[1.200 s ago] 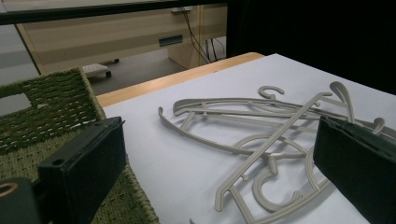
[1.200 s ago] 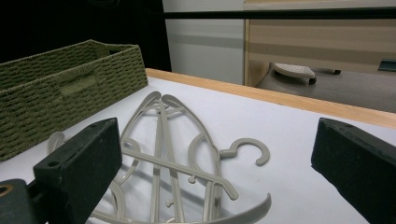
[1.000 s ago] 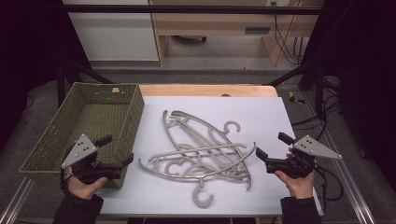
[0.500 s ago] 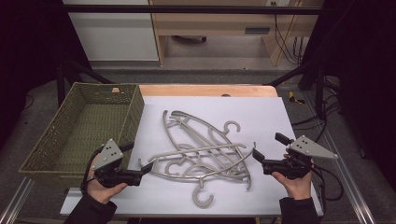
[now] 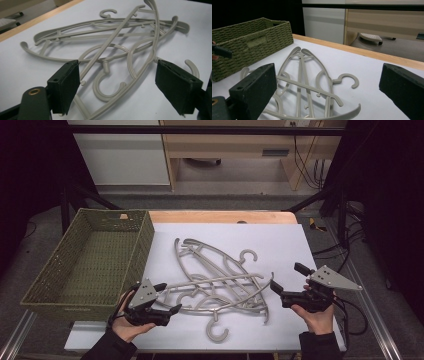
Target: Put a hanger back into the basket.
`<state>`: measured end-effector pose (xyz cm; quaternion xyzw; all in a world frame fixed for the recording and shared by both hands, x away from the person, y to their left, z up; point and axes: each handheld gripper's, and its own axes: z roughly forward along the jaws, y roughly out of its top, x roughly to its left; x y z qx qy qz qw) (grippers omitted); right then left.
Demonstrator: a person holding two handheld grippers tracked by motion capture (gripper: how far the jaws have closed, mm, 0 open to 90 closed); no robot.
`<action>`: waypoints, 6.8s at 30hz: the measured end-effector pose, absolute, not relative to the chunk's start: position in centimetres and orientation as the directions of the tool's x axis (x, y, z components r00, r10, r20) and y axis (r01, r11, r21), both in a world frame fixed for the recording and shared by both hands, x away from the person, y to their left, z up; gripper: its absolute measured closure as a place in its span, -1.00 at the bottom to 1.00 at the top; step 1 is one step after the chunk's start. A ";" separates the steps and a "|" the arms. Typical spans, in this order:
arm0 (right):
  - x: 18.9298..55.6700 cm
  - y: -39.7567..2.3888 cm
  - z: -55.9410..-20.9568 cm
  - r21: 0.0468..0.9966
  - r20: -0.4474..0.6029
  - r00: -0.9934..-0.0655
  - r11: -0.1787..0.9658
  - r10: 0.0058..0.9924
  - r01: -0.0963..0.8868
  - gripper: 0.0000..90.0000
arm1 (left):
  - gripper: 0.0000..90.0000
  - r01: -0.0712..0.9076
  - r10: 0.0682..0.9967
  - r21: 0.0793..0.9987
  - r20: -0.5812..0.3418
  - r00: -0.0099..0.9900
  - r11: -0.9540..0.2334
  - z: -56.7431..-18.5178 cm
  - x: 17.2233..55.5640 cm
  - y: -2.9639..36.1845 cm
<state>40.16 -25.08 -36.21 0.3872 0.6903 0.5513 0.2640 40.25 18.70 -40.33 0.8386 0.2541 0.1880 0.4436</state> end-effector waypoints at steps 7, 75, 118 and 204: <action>40.2 -25.0 -36.2 0.965 0.064 -0.564 0.093 0.823 0.245 -0.96 | -0.51 0.259 0.536 0.801 0.091 0.839 -0.540 -41.2 40.5 17.1; 40.3 -24.4 -36.5 0.960 0.051 -0.592 0.124 0.805 0.251 -0.95 | 0.74 0.123 0.362 0.627 0.269 0.892 -0.769 -42.7 42.9 11.6; 40.1 -24.8 -36.2 0.964 0.055 -0.591 0.112 0.805 0.242 -0.94 | 0.82 0.295 0.608 0.854 0.032 0.793 -0.429 -29.3 41.6 20.8; 40.6 -24.3 -36.8 0.955 0.053 -0.587 0.131 0.808 0.267 -0.94 | 0.80 0.668 0.803 0.575 -0.030 0.595 -0.473 -37.2 49.5 40.5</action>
